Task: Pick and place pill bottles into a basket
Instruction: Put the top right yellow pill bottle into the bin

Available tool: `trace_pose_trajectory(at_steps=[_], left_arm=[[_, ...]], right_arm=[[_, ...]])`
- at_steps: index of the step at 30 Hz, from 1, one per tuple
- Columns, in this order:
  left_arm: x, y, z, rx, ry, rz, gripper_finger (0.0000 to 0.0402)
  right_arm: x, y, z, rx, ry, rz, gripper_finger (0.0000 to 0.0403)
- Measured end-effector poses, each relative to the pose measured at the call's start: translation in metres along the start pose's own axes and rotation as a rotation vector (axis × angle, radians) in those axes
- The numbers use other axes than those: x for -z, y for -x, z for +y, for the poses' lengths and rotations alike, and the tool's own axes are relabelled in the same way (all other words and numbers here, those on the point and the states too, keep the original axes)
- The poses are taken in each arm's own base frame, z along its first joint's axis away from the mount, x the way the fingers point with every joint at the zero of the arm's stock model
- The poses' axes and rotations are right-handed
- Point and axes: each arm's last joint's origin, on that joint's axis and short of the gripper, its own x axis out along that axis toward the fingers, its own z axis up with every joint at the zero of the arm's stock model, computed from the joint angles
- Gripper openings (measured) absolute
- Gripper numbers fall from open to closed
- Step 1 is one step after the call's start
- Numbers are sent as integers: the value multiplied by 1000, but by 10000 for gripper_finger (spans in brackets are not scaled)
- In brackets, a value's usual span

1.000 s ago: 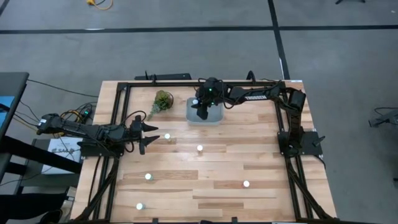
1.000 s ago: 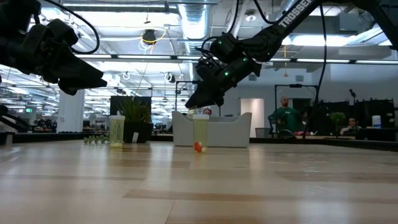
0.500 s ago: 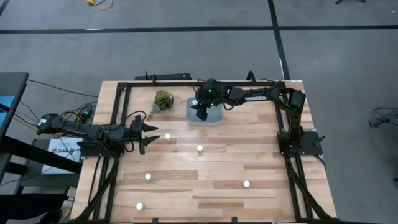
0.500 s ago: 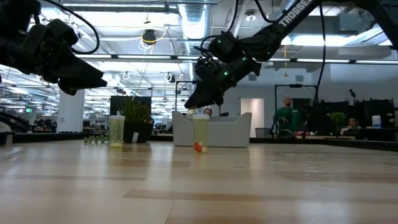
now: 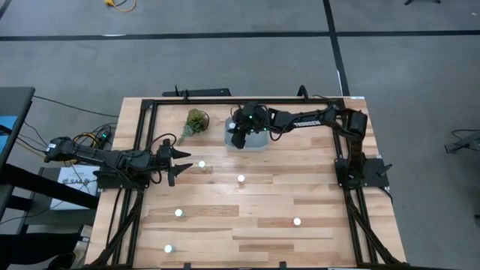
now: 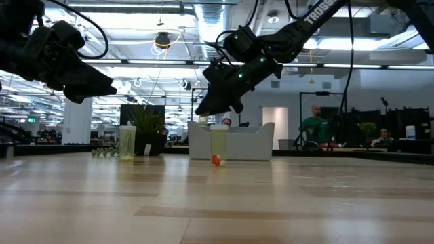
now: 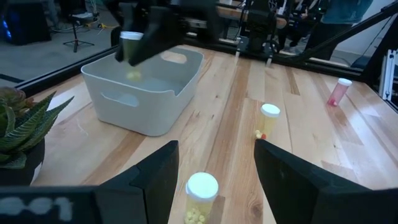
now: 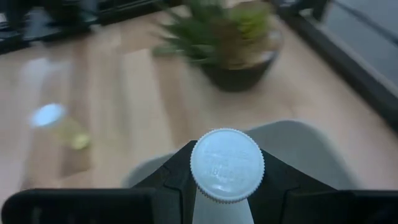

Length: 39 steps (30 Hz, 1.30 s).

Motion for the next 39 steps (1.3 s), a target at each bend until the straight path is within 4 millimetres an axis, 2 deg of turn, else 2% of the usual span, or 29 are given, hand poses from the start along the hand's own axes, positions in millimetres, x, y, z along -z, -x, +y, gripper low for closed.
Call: trace_pose_trajectory(at_steps=[4, 6, 9, 12, 28, 32, 39], left_arm=[[0, 0, 0, 0, -8, 0, 199], [0, 0, 0, 1, -10, 0, 199], [0, 0, 0, 1, -12, 1, 199], [0, 0, 0, 7, -15, 2, 199], [0, 0, 0, 9, -21, 3, 199], [0, 0, 0, 10, -21, 3, 199], [0, 0, 0, 10, -21, 2, 199]], right_arm=[[1, 1, -12, 68, -27, 3, 103], [6, -7, -15, 70, -33, 2, 103], [23, -22, -15, 51, -54, 69, 103], [27, -33, -13, 72, -26, 69, 103], [23, -34, -10, 51, 16, 118, 104], [23, -34, -10, 50, 24, 118, 123], [23, -34, -10, 50, 23, 117, 181]])
